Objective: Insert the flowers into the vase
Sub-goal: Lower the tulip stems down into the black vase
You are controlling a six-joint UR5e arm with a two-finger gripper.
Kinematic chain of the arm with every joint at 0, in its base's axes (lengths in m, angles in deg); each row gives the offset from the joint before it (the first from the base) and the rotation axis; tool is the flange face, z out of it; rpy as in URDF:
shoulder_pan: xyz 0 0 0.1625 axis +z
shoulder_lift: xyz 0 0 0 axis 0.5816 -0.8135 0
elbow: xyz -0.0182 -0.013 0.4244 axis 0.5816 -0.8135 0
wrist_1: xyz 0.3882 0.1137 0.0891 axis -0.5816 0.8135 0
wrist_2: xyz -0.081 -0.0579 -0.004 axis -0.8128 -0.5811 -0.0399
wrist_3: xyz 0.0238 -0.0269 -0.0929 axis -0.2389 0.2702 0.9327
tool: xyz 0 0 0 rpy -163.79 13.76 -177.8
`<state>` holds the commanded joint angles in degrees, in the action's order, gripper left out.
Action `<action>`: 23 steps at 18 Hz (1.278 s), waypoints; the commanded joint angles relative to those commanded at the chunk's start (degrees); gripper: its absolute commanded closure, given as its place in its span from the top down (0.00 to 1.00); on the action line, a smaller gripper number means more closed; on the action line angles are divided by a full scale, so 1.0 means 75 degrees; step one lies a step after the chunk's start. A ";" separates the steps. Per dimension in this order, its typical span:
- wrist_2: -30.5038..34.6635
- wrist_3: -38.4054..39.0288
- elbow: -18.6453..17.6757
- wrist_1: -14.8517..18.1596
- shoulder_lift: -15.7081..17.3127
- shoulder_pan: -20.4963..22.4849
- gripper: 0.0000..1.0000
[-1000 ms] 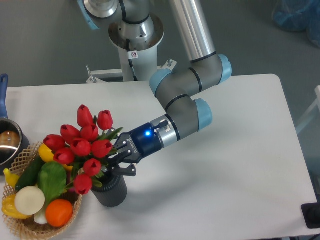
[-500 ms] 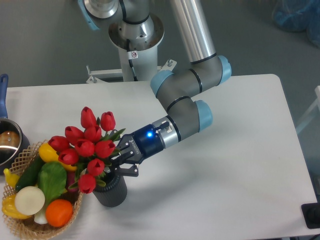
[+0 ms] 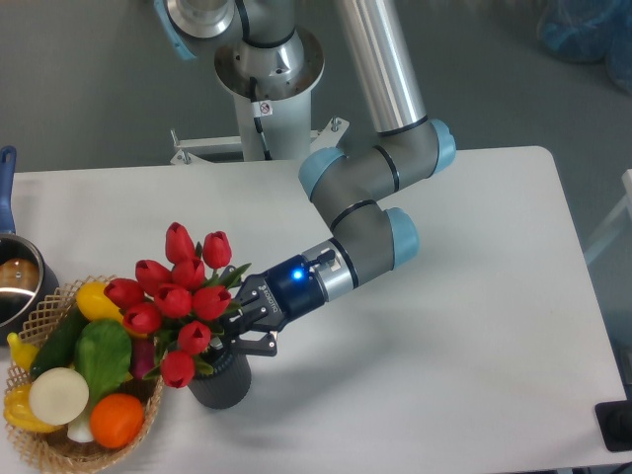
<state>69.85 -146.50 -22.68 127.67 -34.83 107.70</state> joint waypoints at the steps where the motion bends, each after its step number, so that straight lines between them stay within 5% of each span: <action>1: 0.0012 -0.0012 0.0000 0.0000 -0.0012 0.0000 0.23; 23: 0.0012 -0.0281 0.0000 -0.0012 -0.0106 0.0000 0.38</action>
<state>69.94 -148.61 -22.68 127.59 -35.63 107.70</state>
